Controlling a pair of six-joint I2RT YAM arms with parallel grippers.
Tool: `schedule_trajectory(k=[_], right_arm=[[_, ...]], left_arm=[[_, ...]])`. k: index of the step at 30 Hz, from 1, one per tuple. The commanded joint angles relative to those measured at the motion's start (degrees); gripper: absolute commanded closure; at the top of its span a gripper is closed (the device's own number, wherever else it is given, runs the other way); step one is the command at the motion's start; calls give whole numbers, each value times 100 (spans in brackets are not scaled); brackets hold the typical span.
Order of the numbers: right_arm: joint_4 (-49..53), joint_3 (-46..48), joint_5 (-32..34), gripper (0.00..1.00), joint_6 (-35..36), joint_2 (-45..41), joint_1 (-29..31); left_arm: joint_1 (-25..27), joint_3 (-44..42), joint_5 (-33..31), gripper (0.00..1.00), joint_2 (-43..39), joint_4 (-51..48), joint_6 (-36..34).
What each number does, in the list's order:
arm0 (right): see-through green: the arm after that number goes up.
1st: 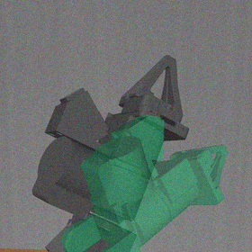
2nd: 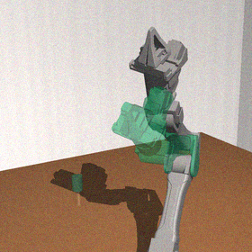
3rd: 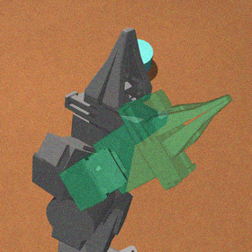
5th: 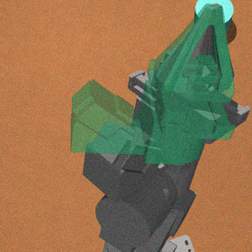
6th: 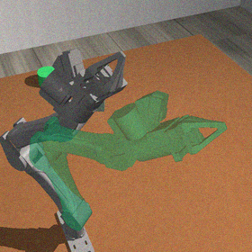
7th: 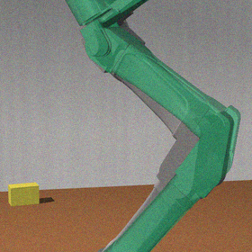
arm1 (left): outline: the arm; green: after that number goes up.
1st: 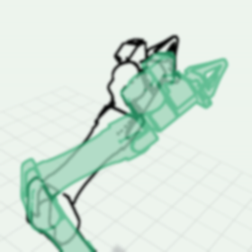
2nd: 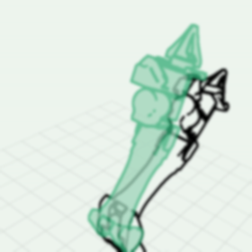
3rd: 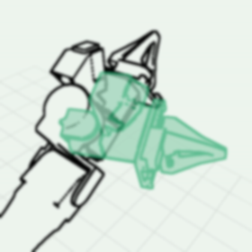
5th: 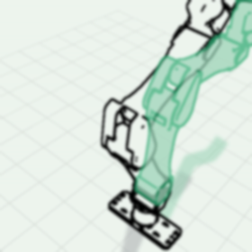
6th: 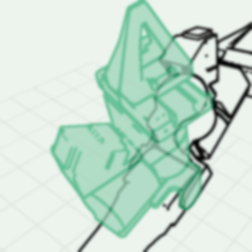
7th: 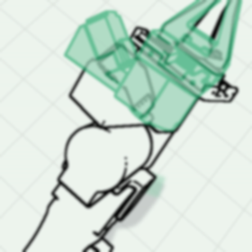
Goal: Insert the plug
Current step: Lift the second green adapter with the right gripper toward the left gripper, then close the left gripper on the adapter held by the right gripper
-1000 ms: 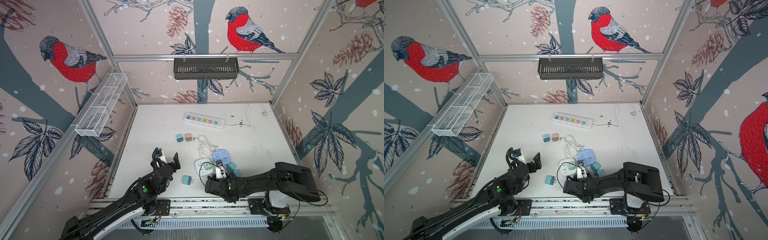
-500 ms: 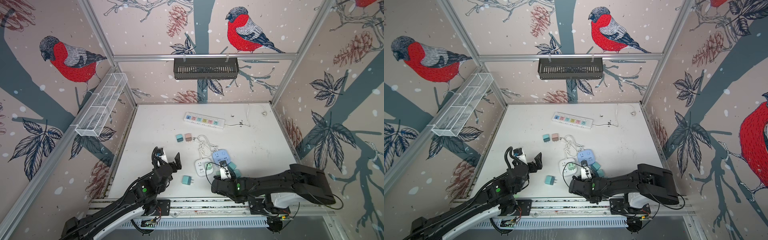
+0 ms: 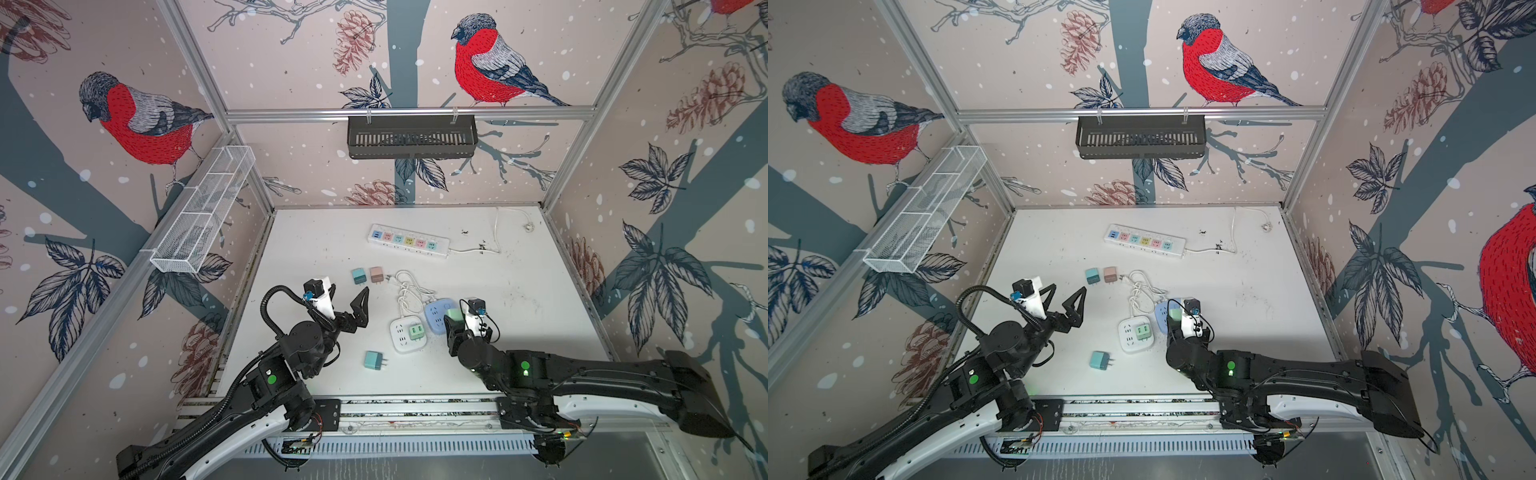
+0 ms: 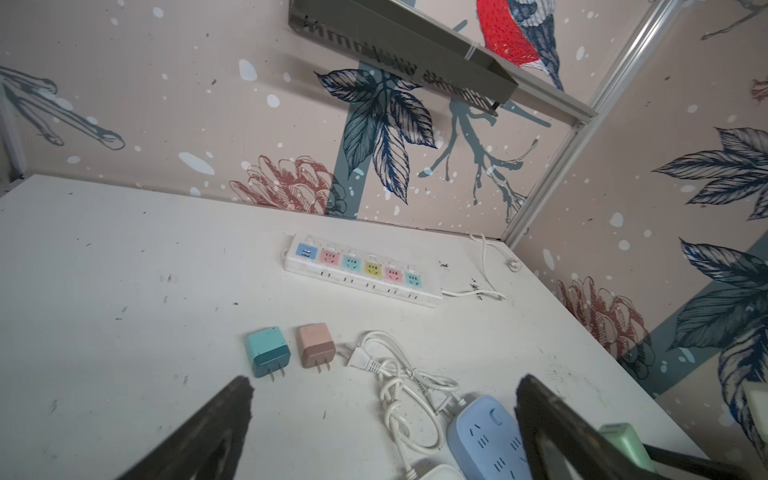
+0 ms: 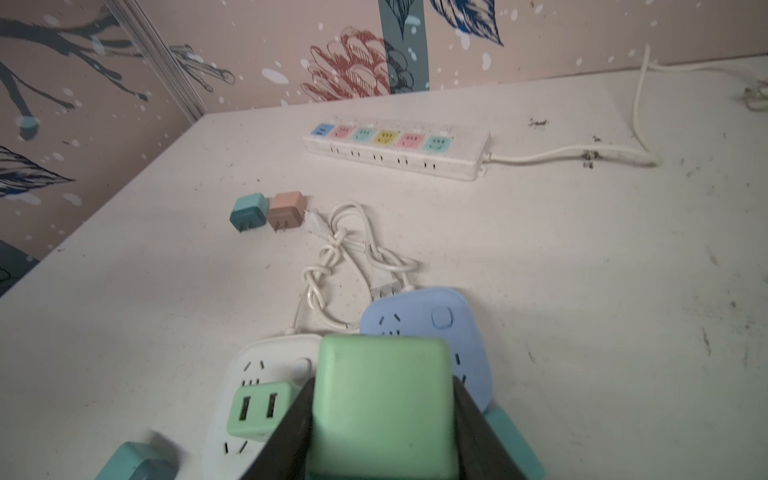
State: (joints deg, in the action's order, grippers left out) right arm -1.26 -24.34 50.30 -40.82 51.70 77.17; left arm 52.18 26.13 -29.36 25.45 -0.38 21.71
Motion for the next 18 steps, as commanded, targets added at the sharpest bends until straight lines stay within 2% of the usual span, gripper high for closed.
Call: schedule_trajectory(k=[1, 3, 6, 10, 14, 18], right_arm=[[-1693, 244, 365, 97, 1596, -280, -71], [-2620, 494, 226, 97, 2437, -423, -160], [-3669, 787, -791, 97, 3724, -529, -419], [-3949, 832, -2027, 98, 4648, -453, -784], [-4289, 903, -2561, 99, 5570, -357, -908], [-4439, 954, -3190, 99, 6454, -389, -914]], left_arm=[[-6, 237, 658, 3, 177, 308, -429], [-5, 347, 901, 5, 307, 334, -512], [-7, 531, 1386, 10, 546, 301, -542], [-6, 646, 2366, 11, 825, 435, -535], [-7, 654, 3296, 13, 1147, 720, -549], [-5, 753, 3761, 15, 1489, 730, -528]])
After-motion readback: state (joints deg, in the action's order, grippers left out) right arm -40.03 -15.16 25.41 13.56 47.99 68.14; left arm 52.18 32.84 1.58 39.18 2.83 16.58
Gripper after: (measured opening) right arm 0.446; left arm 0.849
